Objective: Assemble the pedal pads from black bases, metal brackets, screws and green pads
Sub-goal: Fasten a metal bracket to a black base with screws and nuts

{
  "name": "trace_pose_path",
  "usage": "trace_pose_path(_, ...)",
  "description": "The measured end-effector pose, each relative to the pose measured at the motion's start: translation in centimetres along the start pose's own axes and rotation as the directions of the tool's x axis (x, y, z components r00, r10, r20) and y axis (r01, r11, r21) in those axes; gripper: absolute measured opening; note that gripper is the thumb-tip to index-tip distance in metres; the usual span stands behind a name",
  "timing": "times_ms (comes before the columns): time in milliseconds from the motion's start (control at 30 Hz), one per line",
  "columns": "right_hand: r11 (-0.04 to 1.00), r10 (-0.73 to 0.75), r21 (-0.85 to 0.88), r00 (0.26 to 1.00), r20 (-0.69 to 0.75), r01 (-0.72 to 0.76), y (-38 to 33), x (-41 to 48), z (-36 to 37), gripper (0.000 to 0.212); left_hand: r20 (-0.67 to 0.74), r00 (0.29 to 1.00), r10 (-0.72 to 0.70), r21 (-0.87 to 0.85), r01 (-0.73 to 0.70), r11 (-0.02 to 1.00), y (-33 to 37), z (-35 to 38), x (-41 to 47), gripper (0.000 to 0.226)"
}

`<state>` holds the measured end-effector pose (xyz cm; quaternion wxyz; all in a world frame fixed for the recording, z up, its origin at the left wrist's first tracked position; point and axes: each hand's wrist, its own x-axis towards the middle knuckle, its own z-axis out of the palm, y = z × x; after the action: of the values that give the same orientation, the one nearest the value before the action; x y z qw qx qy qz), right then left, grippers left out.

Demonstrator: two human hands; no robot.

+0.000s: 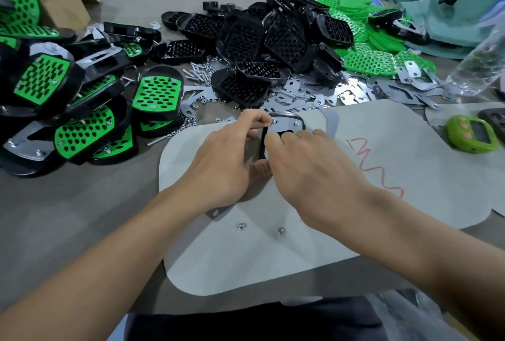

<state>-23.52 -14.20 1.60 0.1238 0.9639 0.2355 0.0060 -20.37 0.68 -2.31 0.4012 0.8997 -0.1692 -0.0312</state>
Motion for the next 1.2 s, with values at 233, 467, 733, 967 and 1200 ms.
trace_pose_path(233,0.993,0.098,0.063,0.995,0.016,-0.098,-0.9,0.2,-0.6,0.041,-0.022,0.999,0.034,0.024,-0.033,0.999,-1.0,0.2,0.3,0.059)
trace_pose_path(467,0.993,0.096,0.064,0.995,-0.020,-0.095,-1.5,0.2,-0.8,0.074,-0.033,0.998,0.051,0.039,-0.050,0.998,-1.1,0.4,0.4,0.059)
trace_pose_path(733,0.862,0.289,0.437,0.957,-0.011,-0.255,3.8,1.4,0.8,0.019,-0.010,1.000,0.017,0.005,-0.017,1.000,-1.2,0.3,0.5,0.063)
trace_pose_path(967,0.495,0.528,0.825,0.849,-0.036,-0.273,6.9,2.8,3.7,0.012,-0.059,0.997,-0.044,-0.179,0.032,0.983,-0.5,-1.0,3.2,0.042)
trace_pose_path(1200,0.550,0.507,0.777,0.862,-0.018,-0.307,7.1,4.0,3.9,0.018,-0.083,0.996,-0.035,0.243,0.054,0.969,1.6,-1.6,7.0,0.015)
